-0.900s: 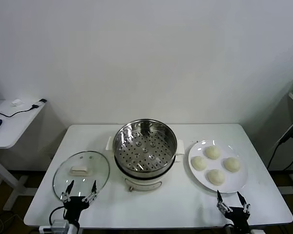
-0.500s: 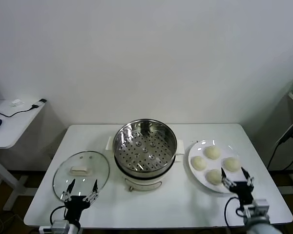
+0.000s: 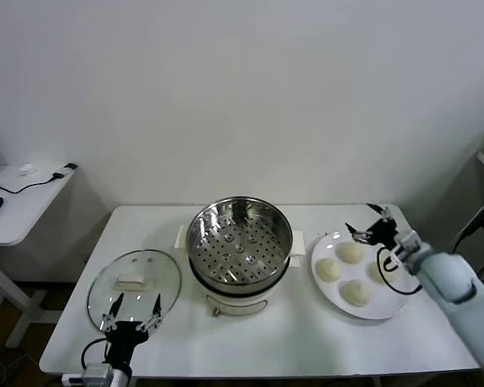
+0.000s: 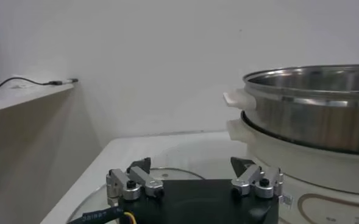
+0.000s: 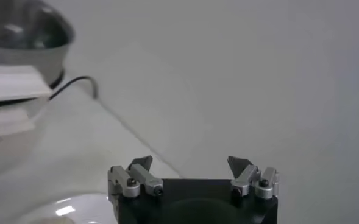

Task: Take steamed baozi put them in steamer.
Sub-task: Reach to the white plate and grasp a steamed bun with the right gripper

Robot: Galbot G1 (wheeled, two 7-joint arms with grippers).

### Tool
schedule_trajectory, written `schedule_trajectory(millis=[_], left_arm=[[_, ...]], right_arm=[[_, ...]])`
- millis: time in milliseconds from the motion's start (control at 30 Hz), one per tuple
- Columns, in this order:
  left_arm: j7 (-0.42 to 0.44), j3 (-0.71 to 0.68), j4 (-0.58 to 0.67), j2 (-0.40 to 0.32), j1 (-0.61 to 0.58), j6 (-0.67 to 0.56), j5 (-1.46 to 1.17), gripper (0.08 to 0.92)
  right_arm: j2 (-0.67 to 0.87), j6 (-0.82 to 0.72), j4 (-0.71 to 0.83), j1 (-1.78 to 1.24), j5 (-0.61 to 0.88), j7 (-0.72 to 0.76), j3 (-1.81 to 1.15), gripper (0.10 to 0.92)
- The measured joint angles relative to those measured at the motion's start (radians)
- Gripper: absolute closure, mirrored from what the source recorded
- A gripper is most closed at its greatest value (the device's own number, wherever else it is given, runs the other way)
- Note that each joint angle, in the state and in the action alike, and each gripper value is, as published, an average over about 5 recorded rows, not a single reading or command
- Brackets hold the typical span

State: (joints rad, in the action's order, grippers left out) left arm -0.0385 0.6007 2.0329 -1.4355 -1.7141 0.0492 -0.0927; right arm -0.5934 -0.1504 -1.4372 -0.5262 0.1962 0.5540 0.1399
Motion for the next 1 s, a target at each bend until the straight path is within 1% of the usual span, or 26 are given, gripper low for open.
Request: schedule_trajectory(millis=[233,400,667,1000], left_arm=[[0.001,0.006,-0.009,-0.005,0.001,-0.009,0.009,0.177],[0.001,0.009,-0.017,-0.010,0.005,-0.013,0.012,0.177],[0.002,0.014,-0.032,-0.019,0.009,-0.021,0.021,0.177],[0.004,0.021,-0.041,-0.016,0.006,-0.024,0.024,0.177]], right_arm=[[0.025,0.081,0.176,0.394,-0.047,0.302,0.444,0.203],[-0.017,0.111,0.299,0.601,-0.064,0.440,0.696,0.203],[-0.130,0.136,0.471,0.733,-0.078,0.531,0.898,0.203],[-0.263,0.143,0.649,0.736,-0.094,0.545,0.946,0.203]])
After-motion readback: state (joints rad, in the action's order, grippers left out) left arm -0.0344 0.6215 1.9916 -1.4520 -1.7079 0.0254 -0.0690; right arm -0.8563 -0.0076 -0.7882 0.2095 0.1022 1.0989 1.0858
